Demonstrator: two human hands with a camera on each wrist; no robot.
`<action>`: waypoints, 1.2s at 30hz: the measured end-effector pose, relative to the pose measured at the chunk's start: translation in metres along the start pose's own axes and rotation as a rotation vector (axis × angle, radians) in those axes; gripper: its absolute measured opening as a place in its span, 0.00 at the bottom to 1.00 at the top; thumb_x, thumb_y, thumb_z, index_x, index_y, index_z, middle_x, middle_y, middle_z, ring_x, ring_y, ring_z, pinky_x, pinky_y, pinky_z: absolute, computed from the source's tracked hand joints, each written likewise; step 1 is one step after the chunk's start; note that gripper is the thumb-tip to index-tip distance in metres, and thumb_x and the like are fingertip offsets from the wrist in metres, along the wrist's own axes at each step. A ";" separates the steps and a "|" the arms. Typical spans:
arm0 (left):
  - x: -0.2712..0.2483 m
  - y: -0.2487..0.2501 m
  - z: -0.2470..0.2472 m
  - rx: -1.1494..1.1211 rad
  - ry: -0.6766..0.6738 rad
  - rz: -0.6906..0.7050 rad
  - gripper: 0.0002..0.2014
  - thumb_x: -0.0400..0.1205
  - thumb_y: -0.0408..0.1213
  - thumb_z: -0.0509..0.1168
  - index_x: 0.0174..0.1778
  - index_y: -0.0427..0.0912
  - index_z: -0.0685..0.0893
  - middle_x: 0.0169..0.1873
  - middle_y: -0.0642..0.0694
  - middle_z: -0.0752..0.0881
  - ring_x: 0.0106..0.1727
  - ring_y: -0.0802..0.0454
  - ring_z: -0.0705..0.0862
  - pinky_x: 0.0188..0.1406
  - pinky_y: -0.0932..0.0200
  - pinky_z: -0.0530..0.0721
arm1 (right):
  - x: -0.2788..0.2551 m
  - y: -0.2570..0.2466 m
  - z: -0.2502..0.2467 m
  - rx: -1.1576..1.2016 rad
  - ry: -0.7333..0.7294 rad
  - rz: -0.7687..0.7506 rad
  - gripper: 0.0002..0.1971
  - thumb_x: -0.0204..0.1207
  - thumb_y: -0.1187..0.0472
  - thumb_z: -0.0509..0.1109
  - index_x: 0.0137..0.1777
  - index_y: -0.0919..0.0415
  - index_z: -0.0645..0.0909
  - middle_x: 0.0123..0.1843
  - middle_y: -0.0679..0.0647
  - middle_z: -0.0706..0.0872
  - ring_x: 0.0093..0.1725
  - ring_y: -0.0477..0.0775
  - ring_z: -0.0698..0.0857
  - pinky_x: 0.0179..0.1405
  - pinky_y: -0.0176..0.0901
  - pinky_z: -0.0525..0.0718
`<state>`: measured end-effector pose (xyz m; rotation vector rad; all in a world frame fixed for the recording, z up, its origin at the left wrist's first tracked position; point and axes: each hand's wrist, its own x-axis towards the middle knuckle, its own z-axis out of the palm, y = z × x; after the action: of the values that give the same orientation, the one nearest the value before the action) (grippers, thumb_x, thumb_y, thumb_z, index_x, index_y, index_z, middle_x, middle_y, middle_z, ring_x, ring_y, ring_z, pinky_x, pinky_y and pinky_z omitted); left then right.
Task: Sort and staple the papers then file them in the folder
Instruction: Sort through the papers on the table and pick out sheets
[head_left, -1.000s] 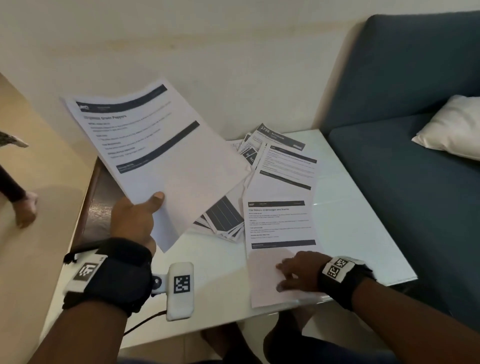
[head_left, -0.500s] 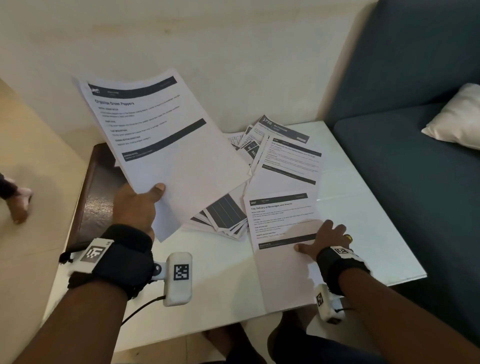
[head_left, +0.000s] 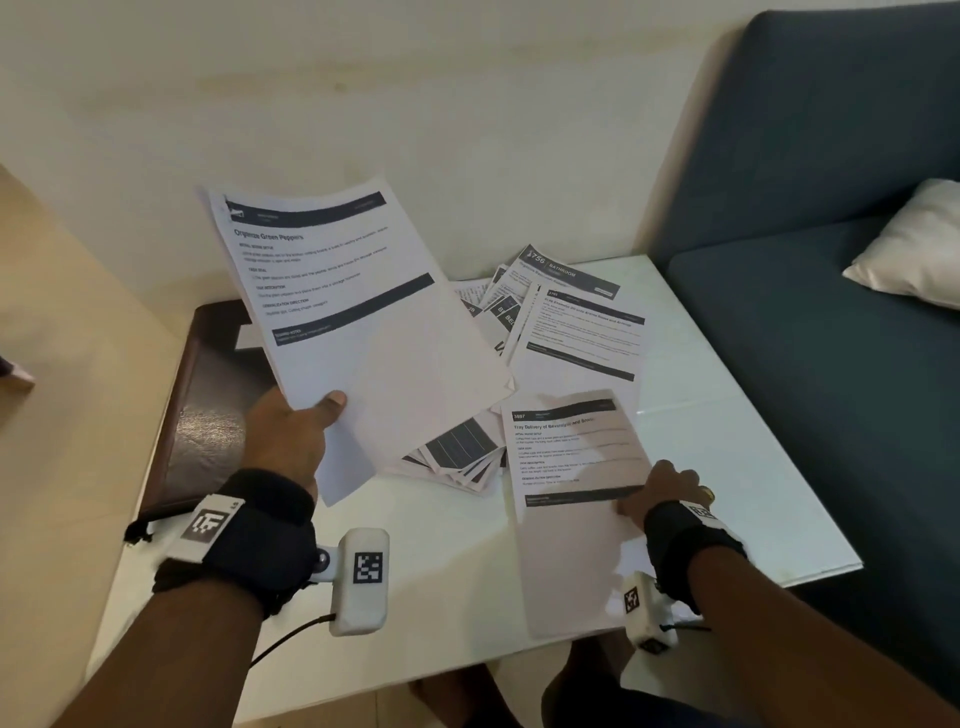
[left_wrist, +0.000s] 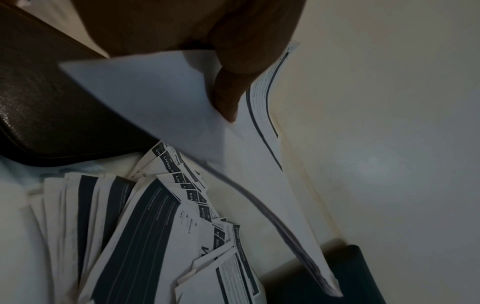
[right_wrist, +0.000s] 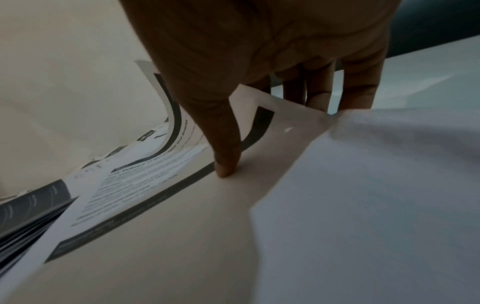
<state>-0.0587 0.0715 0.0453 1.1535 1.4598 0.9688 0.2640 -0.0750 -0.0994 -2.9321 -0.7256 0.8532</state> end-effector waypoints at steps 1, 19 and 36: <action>0.001 -0.003 0.000 0.007 -0.012 -0.001 0.09 0.85 0.34 0.67 0.59 0.46 0.79 0.48 0.50 0.83 0.49 0.49 0.80 0.56 0.48 0.75 | 0.002 0.002 -0.001 0.022 -0.003 -0.018 0.24 0.70 0.47 0.75 0.61 0.59 0.76 0.60 0.59 0.80 0.60 0.63 0.80 0.58 0.50 0.81; -0.011 -0.025 0.023 0.038 -0.457 -0.117 0.14 0.82 0.29 0.68 0.63 0.43 0.83 0.54 0.48 0.91 0.58 0.46 0.87 0.58 0.49 0.84 | -0.049 -0.014 -0.116 0.971 -0.012 -0.468 0.10 0.80 0.66 0.70 0.57 0.55 0.87 0.56 0.56 0.90 0.55 0.64 0.87 0.60 0.65 0.85; -0.024 -0.032 0.050 0.066 -0.577 -0.046 0.10 0.88 0.38 0.61 0.62 0.55 0.78 0.59 0.49 0.88 0.60 0.46 0.87 0.64 0.41 0.83 | -0.086 -0.046 -0.101 1.016 -0.237 -0.687 0.12 0.79 0.56 0.73 0.62 0.48 0.83 0.56 0.46 0.91 0.56 0.50 0.89 0.63 0.55 0.86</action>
<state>-0.0141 0.0412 0.0108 1.3053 1.0482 0.4944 0.2315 -0.0592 0.0361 -1.5734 -0.8649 1.0449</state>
